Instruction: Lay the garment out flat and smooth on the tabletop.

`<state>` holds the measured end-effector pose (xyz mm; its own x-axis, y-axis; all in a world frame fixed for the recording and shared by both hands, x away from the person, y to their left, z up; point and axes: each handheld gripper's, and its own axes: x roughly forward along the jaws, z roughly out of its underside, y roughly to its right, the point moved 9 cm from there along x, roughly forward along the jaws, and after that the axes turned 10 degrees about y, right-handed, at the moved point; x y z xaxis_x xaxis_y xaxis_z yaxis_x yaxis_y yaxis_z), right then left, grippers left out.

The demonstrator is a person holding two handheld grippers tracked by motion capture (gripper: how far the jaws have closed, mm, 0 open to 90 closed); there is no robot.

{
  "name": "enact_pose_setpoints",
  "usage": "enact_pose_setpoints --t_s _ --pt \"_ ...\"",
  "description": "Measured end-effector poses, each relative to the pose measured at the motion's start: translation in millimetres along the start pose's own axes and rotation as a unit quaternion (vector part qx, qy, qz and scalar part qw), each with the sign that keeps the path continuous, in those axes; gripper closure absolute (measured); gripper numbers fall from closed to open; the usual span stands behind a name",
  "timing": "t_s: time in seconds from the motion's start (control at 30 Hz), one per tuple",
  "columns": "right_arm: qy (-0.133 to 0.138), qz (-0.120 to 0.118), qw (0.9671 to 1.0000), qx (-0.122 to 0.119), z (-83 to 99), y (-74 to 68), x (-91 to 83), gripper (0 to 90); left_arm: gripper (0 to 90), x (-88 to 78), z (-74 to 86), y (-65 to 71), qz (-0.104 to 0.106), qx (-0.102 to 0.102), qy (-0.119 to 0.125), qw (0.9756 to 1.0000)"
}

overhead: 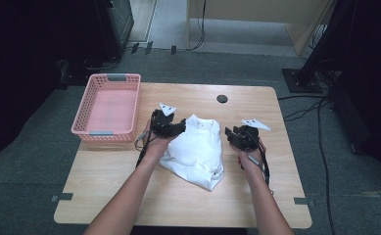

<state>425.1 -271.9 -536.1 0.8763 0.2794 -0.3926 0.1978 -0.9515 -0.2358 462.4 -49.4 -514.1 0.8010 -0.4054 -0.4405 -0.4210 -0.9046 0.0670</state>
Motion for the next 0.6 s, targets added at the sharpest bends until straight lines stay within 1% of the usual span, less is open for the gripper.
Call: enact_pose_setpoints --t_s 0.03,0.1,0.13,0.17,0.2,0.23,0.27,0.3,0.33,0.37,0.4,0.43,0.47,0.5,0.53,0.6 --pt "-0.003 0.000 1.0000 0.003 2.8 0.6 -0.9 59.3 37.4 -1.3 6.8 -0.3 0.003 -0.002 -0.003 1.0000" --pt "-0.014 -0.004 0.9999 0.009 11.5 -2.0 -2.6 58.3 37.5 -4.7 16.8 1.7 0.011 0.003 -0.010 0.9999" --pt "-0.021 -0.006 0.9998 0.002 15.9 -4.9 -2.8 56.5 37.5 -6.3 20.1 3.3 0.015 0.004 -0.010 0.9998" --pt "-0.029 -0.008 0.9995 -0.009 19.7 -8.4 -3.0 55.2 37.7 -8.7 25.7 6.4 0.023 0.005 -0.007 0.9997" --pt "-0.040 -0.004 0.9984 -0.040 26.3 -14.2 -3.1 55.2 38.1 -9.9 31.1 9.4 0.033 0.005 -0.007 0.9994" --pt "-0.048 0.001 0.9972 -0.057 31.7 -19.8 -2.9 55.2 38.2 -9.8 38.3 11.8 0.039 0.009 -0.011 0.9991" --pt "-0.058 -0.005 0.9964 -0.063 38.1 -28.4 -2.0 54.6 38.2 -8.7 45.3 13.3 0.041 0.009 -0.017 0.9990" --pt "-0.064 -0.014 0.9959 -0.063 43.5 -37.1 -0.9 54.1 38.3 -7.9 49.2 13.8 0.041 0.006 -0.021 0.9989" --pt "-0.066 -0.017 0.9955 -0.065 46.5 -41.6 -0.2 53.7 38.5 -7.0 54.0 14.6 0.043 0.005 -0.027 0.9987" --pt "-0.068 -0.023 0.9954 -0.062 50.6 -48.1 0.8 52.9 39.5 -6.3 59.3 15.8 0.042 0.007 -0.032 0.9986" --pt "-0.074 -0.031 0.9949 -0.062 56.2 -54.7 2.0 51.3 41.2 -6.3 59.3 15.8 0.042 0.007 -0.032 0.9986" --pt "-0.080 -0.031 0.9943 -0.063 61.1 -58.5 3.0 49.9 41.3 -5.7 67.5 18.7 0.044 0.015 -0.043 0.9980" --pt "-0.084 -0.027 0.9935 -0.072 65.9 -60.3 4.5 48.7 41.3 -5.3 71.4 20.3 0.046 0.021 -0.049 0.9975" --pt "-0.078 -0.016 0.9933 -0.084 69.0 -60.9 5.4 48.0 41.3 -5.0 75.5 21.3 0.045 0.028 -0.056 0.9970" --pt "-0.067 -0.012 0.9927 -0.099 70.2 -60.5 6.0 47.3 41.1 -4.5 79.7 22.1 0.045 0.031 -0.062 0.9966" --pt "-0.052 -0.012 0.9943 -0.092 71.7 -59.3 6.4 47.8 40.9 -4.6 83.2 22.9 0.036 0.032 -0.053 0.9975"
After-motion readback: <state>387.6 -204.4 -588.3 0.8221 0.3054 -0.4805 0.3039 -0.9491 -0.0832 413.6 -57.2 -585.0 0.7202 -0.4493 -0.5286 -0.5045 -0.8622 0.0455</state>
